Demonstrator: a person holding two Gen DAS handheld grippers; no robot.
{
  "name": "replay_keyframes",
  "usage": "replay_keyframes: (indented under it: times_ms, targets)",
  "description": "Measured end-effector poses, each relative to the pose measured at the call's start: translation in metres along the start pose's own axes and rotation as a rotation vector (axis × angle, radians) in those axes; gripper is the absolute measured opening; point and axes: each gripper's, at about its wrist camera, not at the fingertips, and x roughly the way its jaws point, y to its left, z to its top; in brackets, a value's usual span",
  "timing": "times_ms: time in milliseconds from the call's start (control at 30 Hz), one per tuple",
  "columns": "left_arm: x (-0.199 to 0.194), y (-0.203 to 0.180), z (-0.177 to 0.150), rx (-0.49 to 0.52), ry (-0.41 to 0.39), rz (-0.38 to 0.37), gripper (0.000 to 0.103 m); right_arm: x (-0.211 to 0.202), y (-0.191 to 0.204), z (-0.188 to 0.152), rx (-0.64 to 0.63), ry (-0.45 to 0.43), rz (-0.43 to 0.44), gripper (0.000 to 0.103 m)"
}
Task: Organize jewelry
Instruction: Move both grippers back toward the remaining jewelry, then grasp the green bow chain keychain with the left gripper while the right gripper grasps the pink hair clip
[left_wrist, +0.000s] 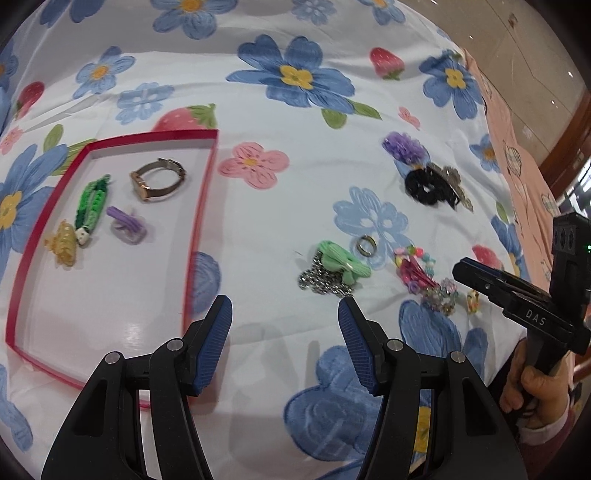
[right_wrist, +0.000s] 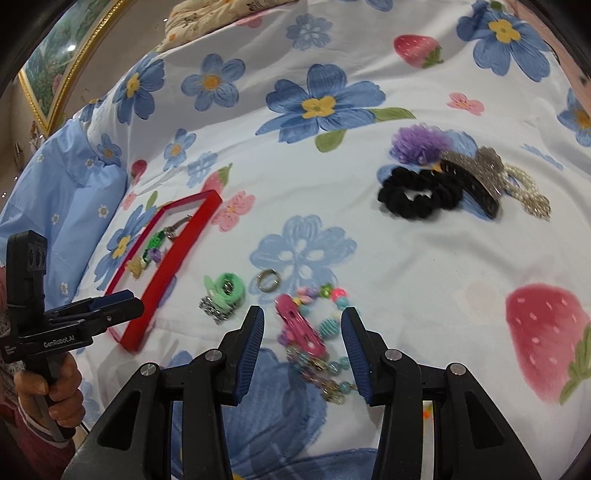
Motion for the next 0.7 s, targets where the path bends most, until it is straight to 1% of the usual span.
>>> replay_keyframes:
  times_ms: [133, 233, 567, 700]
  targets:
    - [0.012, -0.006, -0.002, 0.015, 0.030, -0.009, 0.059, 0.005, 0.002, -0.003, -0.021, 0.011, -0.004, 0.045]
    - [0.015, -0.010, 0.000, 0.018, 0.032, -0.020, 0.059, 0.008, 0.006, -0.003, -0.050, 0.015, -0.009, 0.045]
    - [0.033, -0.020, 0.028, 0.025, 0.026, -0.053, 0.059, 0.028, 0.018, 0.000, -0.141, 0.051, -0.025, 0.044]
    - [0.048, -0.025, 0.038, 0.038, 0.043, -0.071, 0.059, 0.036, 0.018, 0.000, -0.160, 0.078, -0.017, 0.042]
